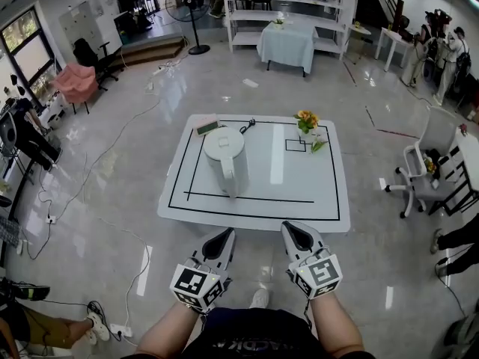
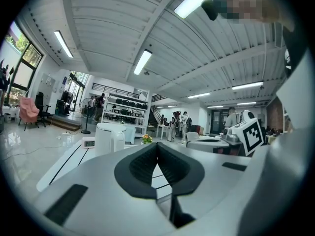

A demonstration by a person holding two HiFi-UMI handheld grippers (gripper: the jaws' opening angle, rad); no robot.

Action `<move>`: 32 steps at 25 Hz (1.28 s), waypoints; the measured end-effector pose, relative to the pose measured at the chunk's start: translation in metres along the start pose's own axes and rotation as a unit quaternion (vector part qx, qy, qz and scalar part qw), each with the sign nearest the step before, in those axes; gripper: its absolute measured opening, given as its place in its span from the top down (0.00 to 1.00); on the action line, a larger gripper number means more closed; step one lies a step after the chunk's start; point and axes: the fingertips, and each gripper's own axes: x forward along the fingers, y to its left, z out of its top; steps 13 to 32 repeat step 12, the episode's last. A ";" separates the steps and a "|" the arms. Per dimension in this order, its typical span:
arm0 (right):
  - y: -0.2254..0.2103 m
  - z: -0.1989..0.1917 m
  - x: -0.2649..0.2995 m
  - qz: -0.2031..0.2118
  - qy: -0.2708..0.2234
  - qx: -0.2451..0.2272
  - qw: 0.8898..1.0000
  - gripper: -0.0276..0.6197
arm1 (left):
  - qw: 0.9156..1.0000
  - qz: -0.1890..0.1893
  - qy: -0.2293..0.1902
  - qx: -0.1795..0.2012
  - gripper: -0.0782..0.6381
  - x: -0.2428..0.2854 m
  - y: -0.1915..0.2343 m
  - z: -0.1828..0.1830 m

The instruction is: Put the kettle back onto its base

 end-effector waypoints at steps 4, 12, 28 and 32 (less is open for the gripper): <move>0.001 0.000 -0.002 0.003 -0.001 -0.001 1.000 0.95 | 1.000 0.001 -0.002 0.001 0.88 -0.002 -0.002 -0.001; 0.003 -0.001 -0.002 0.009 0.001 -0.002 1.000 0.95 | 1.000 0.004 -0.003 0.002 0.88 -0.002 -0.004 0.000; 0.003 -0.001 -0.002 0.009 0.001 -0.002 1.000 0.95 | 1.000 0.004 -0.003 0.002 0.88 -0.002 -0.004 0.000; 0.003 -0.001 -0.002 0.009 0.001 -0.002 1.000 0.95 | 1.000 0.004 -0.003 0.002 0.88 -0.002 -0.004 0.000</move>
